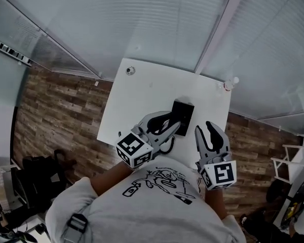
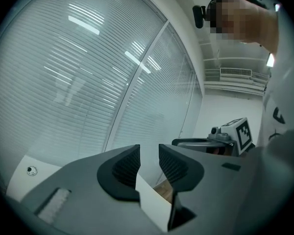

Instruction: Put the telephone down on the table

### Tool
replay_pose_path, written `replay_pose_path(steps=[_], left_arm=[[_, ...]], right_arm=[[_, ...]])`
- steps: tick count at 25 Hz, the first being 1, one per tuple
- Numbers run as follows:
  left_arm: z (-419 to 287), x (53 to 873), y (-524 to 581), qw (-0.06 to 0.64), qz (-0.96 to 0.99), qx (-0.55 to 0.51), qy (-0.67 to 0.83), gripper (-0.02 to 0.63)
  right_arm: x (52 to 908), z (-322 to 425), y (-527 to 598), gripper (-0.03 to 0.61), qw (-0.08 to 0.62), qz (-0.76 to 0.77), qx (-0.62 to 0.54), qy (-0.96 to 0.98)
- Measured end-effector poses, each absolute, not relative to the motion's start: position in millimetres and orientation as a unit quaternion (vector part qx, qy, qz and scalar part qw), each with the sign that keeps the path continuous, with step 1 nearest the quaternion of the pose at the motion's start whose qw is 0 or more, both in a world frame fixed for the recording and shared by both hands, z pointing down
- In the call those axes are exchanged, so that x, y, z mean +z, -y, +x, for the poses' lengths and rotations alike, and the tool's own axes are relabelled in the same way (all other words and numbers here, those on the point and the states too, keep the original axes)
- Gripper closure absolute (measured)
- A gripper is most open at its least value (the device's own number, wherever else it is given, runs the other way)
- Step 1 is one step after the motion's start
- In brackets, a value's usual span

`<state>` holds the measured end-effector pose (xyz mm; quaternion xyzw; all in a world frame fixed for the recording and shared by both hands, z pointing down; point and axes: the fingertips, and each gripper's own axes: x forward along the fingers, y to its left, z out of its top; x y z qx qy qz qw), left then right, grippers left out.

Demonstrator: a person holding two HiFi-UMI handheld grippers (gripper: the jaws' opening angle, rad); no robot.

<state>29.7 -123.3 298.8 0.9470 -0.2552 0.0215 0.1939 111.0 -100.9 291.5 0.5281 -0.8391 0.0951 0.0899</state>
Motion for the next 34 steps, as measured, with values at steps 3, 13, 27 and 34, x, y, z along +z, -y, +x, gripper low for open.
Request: replay_pose_path(steps=[3,13,27,34], left_arm=[[29.7,286.9,120.9,0.179,0.95,0.011,0.254,0.497],[27.4,268.1,115.1,0.152,0.954,-0.009,0.26,0.497],[29.0,266.2,107.6,0.166,0.953,-0.021,0.251,0.497],[29.9,266.7,105.4,0.171,0.953,-0.021,0.25,0.497]], right_arm=[[281.1,109.9,98.4,0.456,0.087,0.529,0.088,0.84],[264.9,108.3,93.2,0.463,0.08,0.524,0.068,0.845],[264.8,113.8,85.6,0.463,0.074,0.529,0.074,0.842],[262.2,114.9,83.8,0.463,0.074,0.531,0.075,0.841]])
